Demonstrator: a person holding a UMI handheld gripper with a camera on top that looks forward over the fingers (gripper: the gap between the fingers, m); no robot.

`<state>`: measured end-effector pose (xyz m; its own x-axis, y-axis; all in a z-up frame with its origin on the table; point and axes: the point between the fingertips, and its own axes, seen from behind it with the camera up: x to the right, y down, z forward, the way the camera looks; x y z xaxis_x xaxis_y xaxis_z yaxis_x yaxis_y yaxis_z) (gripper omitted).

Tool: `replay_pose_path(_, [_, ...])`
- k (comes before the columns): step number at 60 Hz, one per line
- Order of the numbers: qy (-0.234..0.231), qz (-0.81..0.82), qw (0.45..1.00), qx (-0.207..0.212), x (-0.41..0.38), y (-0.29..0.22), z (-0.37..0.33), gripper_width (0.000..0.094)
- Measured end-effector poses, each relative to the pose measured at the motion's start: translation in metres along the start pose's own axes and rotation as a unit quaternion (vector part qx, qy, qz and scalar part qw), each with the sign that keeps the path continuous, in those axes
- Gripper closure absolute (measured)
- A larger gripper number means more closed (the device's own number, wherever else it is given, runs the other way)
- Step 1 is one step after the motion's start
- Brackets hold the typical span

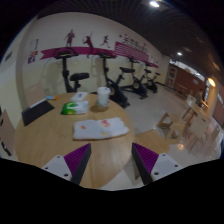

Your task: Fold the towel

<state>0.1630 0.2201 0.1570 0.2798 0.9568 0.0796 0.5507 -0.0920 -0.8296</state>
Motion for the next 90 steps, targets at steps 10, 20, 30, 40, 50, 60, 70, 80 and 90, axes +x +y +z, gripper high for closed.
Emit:
replay_pose_path(10, [-0.085, -0.025, 0.996, 0.001, -0.102, -0.009, 0.024, 0.0074])
replay_pose_path(20, [-0.111, -0.042, 0.993, 0.003, -0.159, -0.006, 0.072, 0.0082])
replay_pose_path(30, [-0.100, -0.047, 0.994, -0.007, -0.179, 0.000, 0.147, 0.0083])
replay_pose_path(40, [-0.092, -0.051, 0.994, -0.025, -0.191, 0.009, 0.223, 0.0164])
replay_pose_path(50, [-0.057, -0.057, 0.996, -0.035, -0.185, 0.015, 0.265, 0.0864])
replay_pose_path(60, [-0.064, -0.065, 0.993, -0.075, -0.213, 0.018, 0.245, 0.0908])
replay_pose_path(70, [-0.153, -0.007, 0.985, -0.082, -0.290, -0.015, 0.190, 0.0909])
replay_pose_path(80, [-0.215, 0.059, 0.973, -0.055, -0.318, -0.075, 0.138, 0.0908])
replay_pose_path(90, [-0.193, 0.078, 0.976, -0.059, -0.269, -0.085, 0.158, 0.0909])
